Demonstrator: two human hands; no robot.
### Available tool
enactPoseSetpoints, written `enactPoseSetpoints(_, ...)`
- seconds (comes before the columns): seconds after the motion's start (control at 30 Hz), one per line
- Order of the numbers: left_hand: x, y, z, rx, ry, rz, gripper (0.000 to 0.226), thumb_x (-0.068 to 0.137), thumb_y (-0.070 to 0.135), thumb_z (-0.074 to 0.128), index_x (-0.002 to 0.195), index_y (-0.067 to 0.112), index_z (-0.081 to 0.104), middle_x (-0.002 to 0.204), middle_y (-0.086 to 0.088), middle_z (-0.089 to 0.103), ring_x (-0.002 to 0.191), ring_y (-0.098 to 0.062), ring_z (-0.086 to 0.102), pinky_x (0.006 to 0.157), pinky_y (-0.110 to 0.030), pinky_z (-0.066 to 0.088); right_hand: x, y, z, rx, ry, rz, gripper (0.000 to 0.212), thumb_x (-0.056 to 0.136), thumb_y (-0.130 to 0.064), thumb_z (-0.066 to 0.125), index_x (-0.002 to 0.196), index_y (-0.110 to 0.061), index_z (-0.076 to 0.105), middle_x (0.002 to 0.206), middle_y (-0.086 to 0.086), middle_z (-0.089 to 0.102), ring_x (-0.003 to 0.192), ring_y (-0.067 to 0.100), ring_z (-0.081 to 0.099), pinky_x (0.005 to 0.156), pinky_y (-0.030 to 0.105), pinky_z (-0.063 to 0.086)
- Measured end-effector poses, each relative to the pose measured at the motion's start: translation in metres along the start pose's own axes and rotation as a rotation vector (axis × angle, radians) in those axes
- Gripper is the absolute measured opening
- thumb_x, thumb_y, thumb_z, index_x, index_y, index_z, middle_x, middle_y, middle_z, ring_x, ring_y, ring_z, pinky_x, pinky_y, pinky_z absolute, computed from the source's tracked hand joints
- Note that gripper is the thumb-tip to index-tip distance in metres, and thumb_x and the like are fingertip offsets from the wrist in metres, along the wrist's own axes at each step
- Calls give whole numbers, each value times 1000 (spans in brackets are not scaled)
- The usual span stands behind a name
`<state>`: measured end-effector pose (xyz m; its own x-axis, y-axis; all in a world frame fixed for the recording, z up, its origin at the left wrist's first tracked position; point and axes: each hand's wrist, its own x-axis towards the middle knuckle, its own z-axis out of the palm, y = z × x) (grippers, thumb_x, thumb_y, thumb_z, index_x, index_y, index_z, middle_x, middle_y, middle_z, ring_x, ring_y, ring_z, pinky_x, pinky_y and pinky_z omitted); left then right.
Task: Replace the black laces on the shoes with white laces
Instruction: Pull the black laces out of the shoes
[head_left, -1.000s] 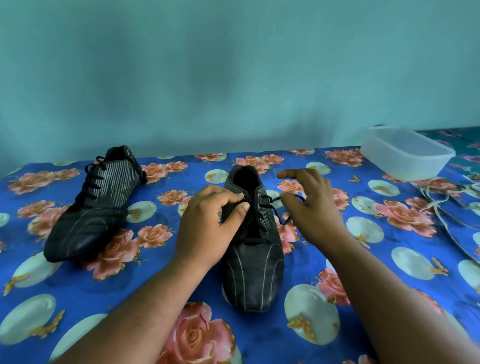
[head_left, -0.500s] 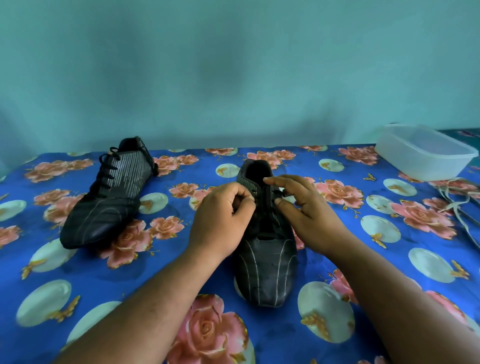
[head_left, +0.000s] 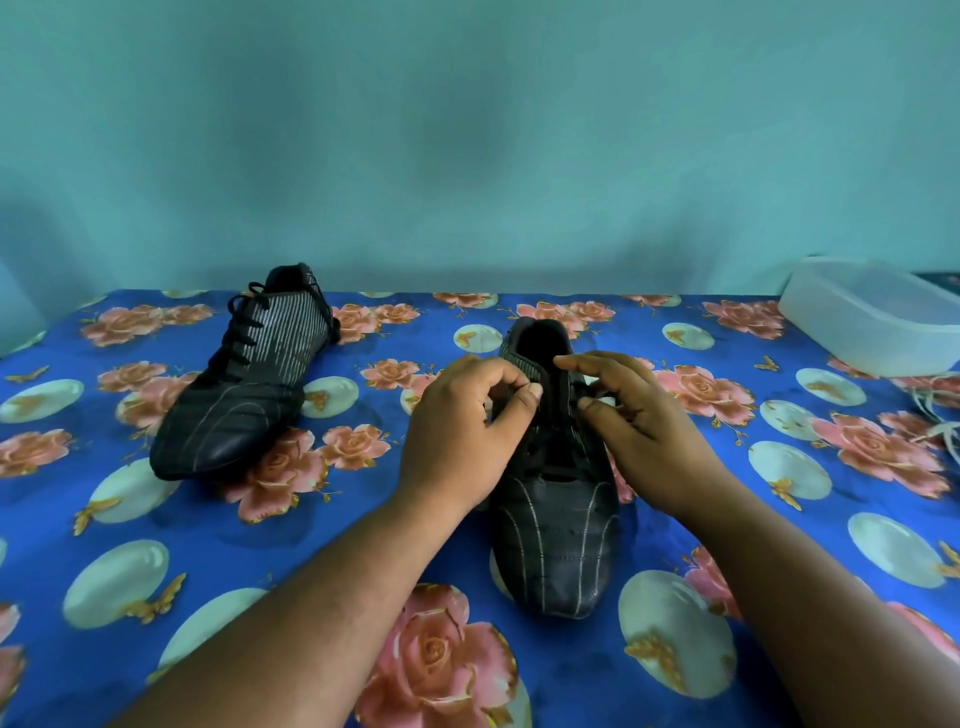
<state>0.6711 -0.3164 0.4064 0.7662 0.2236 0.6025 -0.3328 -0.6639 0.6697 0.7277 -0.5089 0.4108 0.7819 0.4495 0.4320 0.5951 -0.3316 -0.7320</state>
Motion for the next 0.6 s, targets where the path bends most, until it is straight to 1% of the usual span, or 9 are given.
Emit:
enactPoseSetpoints(0.07,0,-1,-1,1,6,-85,15,89,33,69,79,23,65,76,10,60,72,-8,57,63,-26,44,-1,1,0,31,-6,4,41,100,-10,58,133,-35,63,130,-18,56,121,12,55,105,35,46)
enactPoseSetpoints(0.13,1,-3,-4,3,5,-207,21,83,39,64,71,21,61,68,8,58,65,-10,54,59,-33,46,-1,1,-1,57,-13,12,41,100,-12,59,133,-36,63,131,-18,55,123,12,54,106,41,46)
enactPoseSetpoints(0.23,3,-9,-7,-49,-10,-325,27,80,42,60,68,18,61,61,5,56,60,-15,52,61,-40,47,-1,0,-2,59,-22,19,39,99,-16,60,134,-34,63,132,-17,55,126,9,51,108,44,46)
enactPoseSetpoints(0.3,3,-11,-7,-134,-18,-277,20,88,38,63,78,21,67,72,5,63,69,-15,59,66,-39,51,-1,0,-1,56,-17,13,39,96,-24,60,134,-33,63,131,-16,56,126,8,51,107,44,46)
enactPoseSetpoints(0.33,3,-9,-5,-161,-22,-224,18,91,40,64,85,24,69,82,6,65,75,-12,61,69,-32,52,-1,-1,-1,53,-14,12,40,94,-27,60,133,-32,63,131,-15,56,126,9,52,107,44,46)
enactPoseSetpoints(0.4,0,-5,-2,-144,-24,-113,23,92,47,64,98,26,73,95,8,66,83,-9,62,75,-20,48,-1,-1,0,41,-11,7,41,92,-29,59,133,-32,63,131,-14,56,124,9,52,106,41,47)
enactPoseSetpoints(0.47,-1,-3,2,-90,-2,-38,25,91,46,67,100,23,74,95,8,66,82,-10,60,75,-23,49,0,-1,0,38,-14,4,42,92,-29,59,134,-32,63,132,-15,56,124,8,52,106,39,47)
enactPoseSetpoints(0.53,-1,-4,3,-48,17,-5,19,91,39,71,94,20,74,89,8,65,79,-11,60,72,-29,49,0,0,1,37,-15,4,42,92,-30,60,134,-33,63,132,-16,56,123,7,53,105,37,47)
enactPoseSetpoints(0.6,0,-5,1,-24,19,-7,14,92,31,74,87,19,72,83,7,63,75,-13,59,68,-31,48,0,1,1,37,-18,11,42,92,-31,60,134,-35,63,132,-16,56,122,8,53,104,34,47)
